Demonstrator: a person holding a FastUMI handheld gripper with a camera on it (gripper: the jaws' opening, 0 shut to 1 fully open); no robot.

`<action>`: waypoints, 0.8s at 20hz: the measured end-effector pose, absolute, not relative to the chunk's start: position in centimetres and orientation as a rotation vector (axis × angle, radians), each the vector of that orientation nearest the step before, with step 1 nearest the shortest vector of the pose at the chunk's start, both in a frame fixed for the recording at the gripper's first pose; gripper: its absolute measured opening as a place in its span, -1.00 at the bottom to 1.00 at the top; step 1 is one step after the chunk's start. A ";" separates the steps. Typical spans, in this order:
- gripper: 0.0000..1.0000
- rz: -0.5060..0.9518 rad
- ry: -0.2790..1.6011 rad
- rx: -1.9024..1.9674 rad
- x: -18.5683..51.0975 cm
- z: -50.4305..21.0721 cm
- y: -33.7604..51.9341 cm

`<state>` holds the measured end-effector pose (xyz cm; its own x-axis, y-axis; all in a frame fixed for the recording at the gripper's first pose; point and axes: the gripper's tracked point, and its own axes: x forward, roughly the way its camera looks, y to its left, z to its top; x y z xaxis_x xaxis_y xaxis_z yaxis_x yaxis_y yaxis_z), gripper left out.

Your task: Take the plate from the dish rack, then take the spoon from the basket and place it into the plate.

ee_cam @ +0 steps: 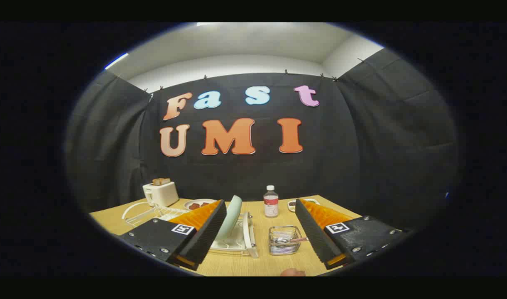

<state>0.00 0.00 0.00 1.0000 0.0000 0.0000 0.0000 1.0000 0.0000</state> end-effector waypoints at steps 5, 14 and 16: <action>0.98 0.005 0.025 0.012 -0.2 -0.7 0.2; 0.98 0.013 0.073 0.018 -0.3 -2.2 0.2; 0.98 0.009 0.078 0.021 -0.3 -2.4 0.0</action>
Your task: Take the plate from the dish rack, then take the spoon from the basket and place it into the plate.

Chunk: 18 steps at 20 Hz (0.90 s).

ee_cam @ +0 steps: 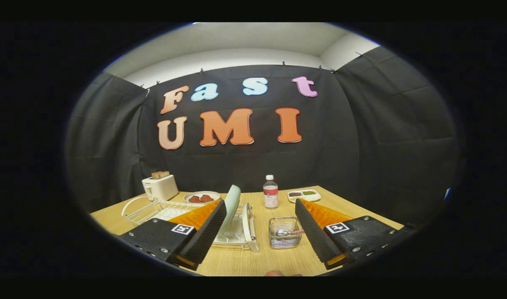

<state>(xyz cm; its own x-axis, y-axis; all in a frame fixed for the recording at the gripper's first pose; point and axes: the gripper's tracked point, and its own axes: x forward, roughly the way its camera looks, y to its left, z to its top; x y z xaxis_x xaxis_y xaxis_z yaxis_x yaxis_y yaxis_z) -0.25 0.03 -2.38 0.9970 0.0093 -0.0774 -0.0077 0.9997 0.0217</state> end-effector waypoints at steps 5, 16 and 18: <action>0.98 0.013 0.123 0.054 0.5 -3.3 0.3; 0.98 0.096 0.285 0.057 6.4 -4.4 5.6; 0.98 0.092 0.320 0.052 8.3 -5.0 6.2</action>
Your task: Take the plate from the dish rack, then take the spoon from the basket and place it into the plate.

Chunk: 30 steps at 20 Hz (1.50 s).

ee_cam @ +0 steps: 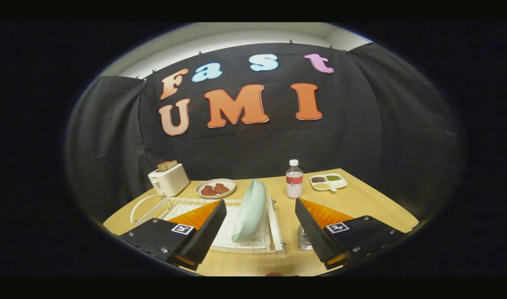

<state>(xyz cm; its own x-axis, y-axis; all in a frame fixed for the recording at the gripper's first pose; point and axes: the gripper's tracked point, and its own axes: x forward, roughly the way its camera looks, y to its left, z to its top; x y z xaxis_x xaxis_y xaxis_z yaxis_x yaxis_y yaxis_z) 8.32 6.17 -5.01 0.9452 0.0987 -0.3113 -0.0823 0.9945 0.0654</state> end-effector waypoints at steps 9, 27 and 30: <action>0.99 0.085 0.535 0.119 13.2 -10.9 7.9; -0.40 -0.111 0.564 0.042 14.5 -12.9 8.0; -0.47 -0.151 0.550 0.051 14.6 -12.1 7.1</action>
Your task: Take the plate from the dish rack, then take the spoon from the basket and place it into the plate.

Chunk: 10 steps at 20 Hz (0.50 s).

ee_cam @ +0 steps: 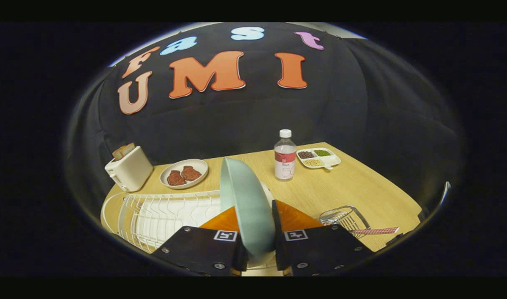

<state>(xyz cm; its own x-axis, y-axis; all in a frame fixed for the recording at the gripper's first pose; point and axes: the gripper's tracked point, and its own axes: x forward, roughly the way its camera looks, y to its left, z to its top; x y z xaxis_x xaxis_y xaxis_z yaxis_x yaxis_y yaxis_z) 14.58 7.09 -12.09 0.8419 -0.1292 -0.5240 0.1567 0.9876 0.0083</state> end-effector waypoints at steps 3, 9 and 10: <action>-0.47 -0.179 0.547 0.062 14.4 -12.0 6.8; -0.47 -0.216 0.457 -0.028 14.4 -8.9 7.3; -0.47 -0.205 0.440 -0.019 14.2 -7.9 7.9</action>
